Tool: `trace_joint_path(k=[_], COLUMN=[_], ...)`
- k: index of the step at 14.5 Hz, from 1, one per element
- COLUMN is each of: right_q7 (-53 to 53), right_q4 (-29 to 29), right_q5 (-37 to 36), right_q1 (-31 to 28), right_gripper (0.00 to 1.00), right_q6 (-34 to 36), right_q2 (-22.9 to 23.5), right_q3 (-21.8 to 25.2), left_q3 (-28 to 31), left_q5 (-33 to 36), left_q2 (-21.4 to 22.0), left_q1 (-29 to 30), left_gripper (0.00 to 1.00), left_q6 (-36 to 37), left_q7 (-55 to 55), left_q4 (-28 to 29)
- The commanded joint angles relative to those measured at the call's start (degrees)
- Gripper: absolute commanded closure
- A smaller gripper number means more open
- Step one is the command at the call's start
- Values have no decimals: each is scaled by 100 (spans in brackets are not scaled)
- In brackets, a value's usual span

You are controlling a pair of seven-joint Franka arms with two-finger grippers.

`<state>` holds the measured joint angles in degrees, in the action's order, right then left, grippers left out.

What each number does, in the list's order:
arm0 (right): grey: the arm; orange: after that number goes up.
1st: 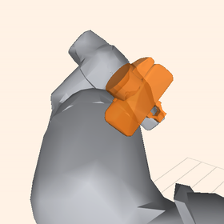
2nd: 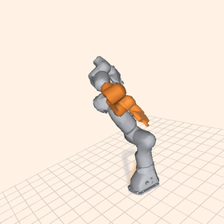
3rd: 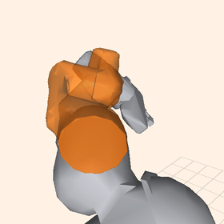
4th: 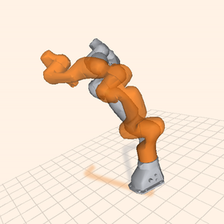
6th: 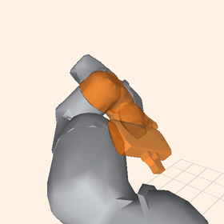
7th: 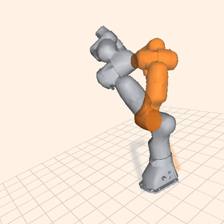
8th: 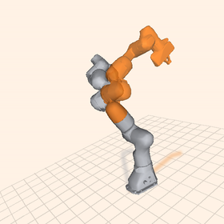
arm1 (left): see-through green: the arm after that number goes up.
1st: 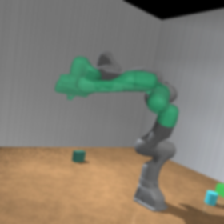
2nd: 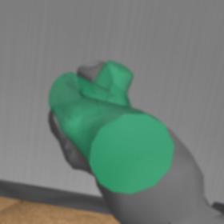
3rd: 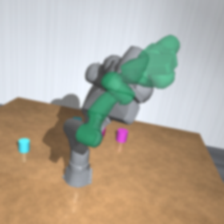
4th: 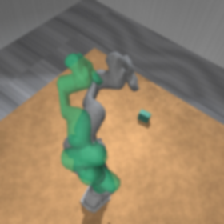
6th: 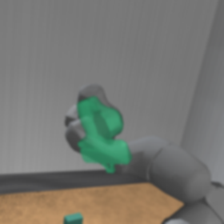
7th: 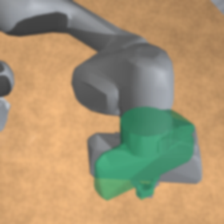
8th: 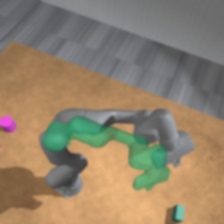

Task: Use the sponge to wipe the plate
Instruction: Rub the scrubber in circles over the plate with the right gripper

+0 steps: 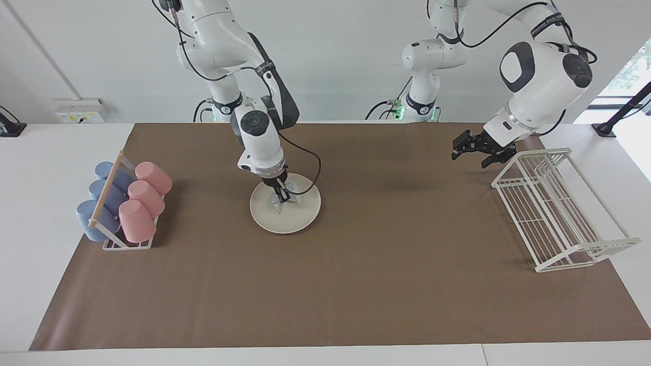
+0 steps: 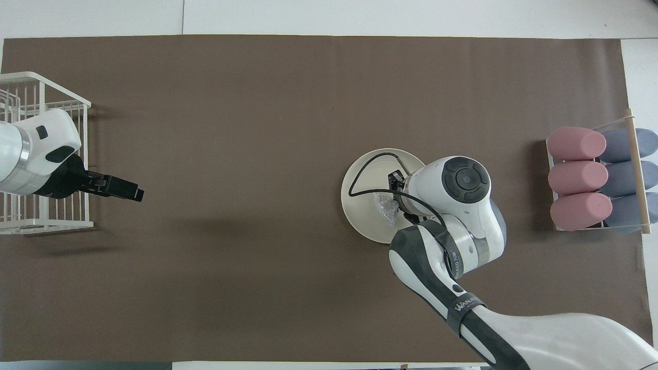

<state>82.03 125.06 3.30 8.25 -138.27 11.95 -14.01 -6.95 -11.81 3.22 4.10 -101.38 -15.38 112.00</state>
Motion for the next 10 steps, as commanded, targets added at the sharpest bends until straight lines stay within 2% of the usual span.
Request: trace_joint_path(k=[1, 5, 10], right_q7=[-608, -408, 382], right_q4=[80, 88, 88], right_q5=[66, 75, 83], right_q1=[-367, -219, 351], right_gripper=[100, 100, 100], right_q6=[-51, -77, -217], right_q2=[53, 44, 114], right_q3=[-67, -75, -75], left_q3=[27, 27, 18], left_q5=[143, 143, 143], left_q2=[91, 100, 100], left_q1=[-76, -76, -85], left_gripper=[0, 0, 0], left_q6=[-118, -162, -285], left_q7=[123, 149, 387], left_q4=[59, 94, 94])
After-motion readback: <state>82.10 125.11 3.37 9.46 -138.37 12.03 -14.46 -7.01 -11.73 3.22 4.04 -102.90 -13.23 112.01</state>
